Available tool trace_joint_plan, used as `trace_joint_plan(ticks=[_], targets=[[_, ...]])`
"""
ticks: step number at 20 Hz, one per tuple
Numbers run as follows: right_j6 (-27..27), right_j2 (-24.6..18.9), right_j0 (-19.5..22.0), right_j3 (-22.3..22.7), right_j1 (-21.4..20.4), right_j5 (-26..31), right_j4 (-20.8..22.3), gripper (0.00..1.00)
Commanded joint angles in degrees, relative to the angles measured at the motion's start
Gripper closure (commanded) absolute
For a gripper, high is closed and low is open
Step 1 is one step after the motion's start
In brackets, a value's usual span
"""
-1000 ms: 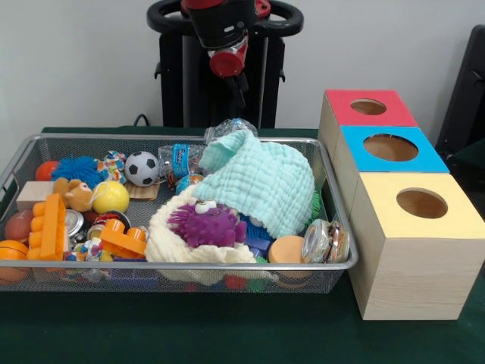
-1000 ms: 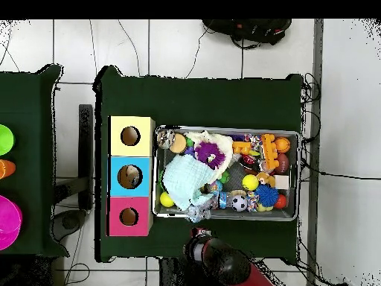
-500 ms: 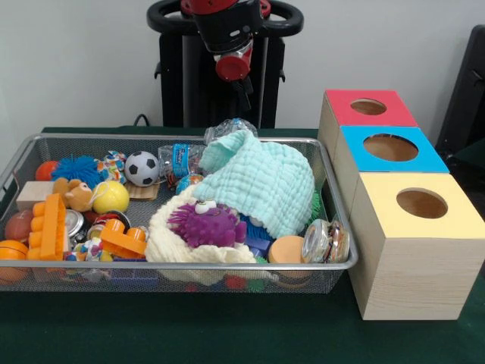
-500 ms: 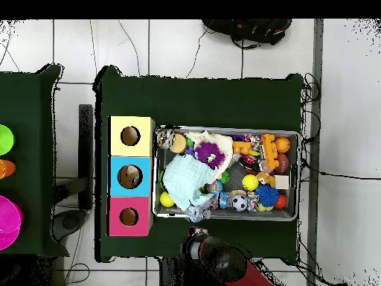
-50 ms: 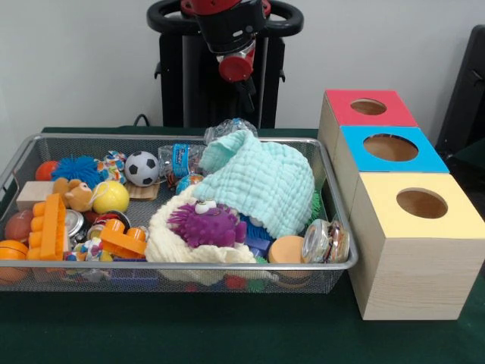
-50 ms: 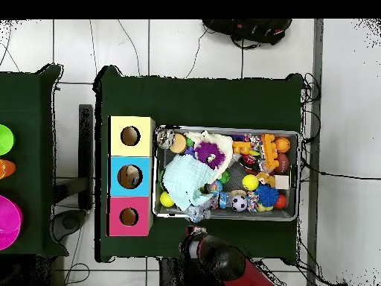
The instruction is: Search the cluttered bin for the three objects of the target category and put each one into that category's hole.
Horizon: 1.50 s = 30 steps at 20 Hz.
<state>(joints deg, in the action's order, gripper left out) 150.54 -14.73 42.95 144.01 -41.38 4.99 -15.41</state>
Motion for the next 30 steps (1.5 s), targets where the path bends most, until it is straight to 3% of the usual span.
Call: trace_joint_plan(ticks=[1, 8, 30], targets=[[6.84, -5.69, 2.17, -8.24, 2.63, -5.97, -0.35, 0.0], [7.27, -7.84, 4.66, -7.6, 3.71, -7.29, 0.23, 0.0], [8.86, -8.65, 4.41, -9.31, 5.65, -9.36, -1.07, 0.0]])
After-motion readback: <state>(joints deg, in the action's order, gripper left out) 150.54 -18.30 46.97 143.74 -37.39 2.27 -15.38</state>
